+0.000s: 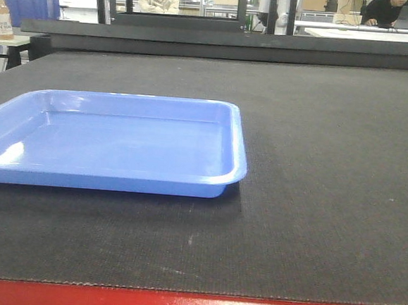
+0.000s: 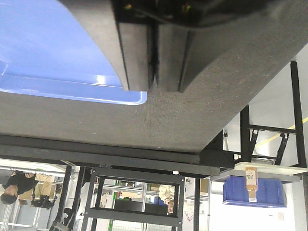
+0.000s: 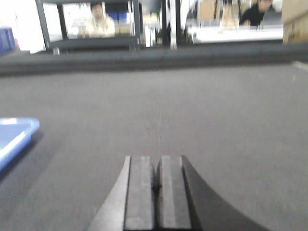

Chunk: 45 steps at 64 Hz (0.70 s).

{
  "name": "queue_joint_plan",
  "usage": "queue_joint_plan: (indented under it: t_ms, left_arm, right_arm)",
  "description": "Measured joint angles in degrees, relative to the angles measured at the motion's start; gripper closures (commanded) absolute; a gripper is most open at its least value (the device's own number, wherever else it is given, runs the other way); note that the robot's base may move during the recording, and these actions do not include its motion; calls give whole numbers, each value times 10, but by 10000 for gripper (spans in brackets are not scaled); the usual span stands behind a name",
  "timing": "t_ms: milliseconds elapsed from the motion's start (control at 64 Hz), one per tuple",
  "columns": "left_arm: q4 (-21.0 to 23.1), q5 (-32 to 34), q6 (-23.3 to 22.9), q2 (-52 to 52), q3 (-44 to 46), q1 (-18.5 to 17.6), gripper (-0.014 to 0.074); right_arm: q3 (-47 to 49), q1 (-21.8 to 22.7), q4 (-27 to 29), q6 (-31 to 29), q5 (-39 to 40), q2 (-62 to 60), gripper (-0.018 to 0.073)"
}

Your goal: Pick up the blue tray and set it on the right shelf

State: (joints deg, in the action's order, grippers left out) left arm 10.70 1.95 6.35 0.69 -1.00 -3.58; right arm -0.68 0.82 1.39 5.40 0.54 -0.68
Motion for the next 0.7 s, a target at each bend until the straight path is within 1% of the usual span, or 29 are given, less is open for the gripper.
queue_joint_plan:
  t_ms: [47, 94, 141, 203, 250, 297, 344, 375, 422, 468, 531, 640, 703]
  left_arm:
    - [0, -20, 0, 0, 24, 0, 645]
    - [-4, -51, 0, 0, 70, 0, 644]
    - [-13, -92, 0, 0, 121, 0, 640]
    - [-23, -163, 0, -15, 191, 0, 613]
    - [-26, -213, 0, -36, 243, 0, 575]
    - [-27, -262, 0, -67, 294, 0, 521]
    - [-29, -295, 0, -97, 333, 0, 444]
    - [-29, -314, 0, -119, 356, 0, 405]
    - [-29, -332, 0, -150, 381, 0, 347]
    - [-26, -343, 0, -185, 399, 0, 305]
    - [-19, -349, 1, -221, 415, 0, 262]
    - [-12, -360, 3, -275, 434, -12, 232]
    - [-11, -373, 13, -308, 452, -25, 223]
  right_arm:
    - [27, 0, 0, 1, -5, 0, 503]
    - [64, 0, 0, 1, -28, 0, 501]
    - [117, 0, 0, 1, -59, 0, 501]
    - [184, 0, 0, 1, -106, 12, 466]
    - [219, 0, 0, 1, -132, 31, 407]
    - [257, 0, 0, 1, -157, 57, 326]
    - [283, 0, 0, 1, -169, 90, 218]
    - [296, 0, 0, 1, -174, 112, 164]
    - [309, 0, 0, 1, -176, 143, 64]
    - [316, -3, 0, 1, -177, 173, -6]
    - [318, -12, 0, 1, -176, 210, -67]
    - [333, -37, 0, 1, -179, 281, -76]
    - [357, -63, 1, 1, -186, 324, -75]
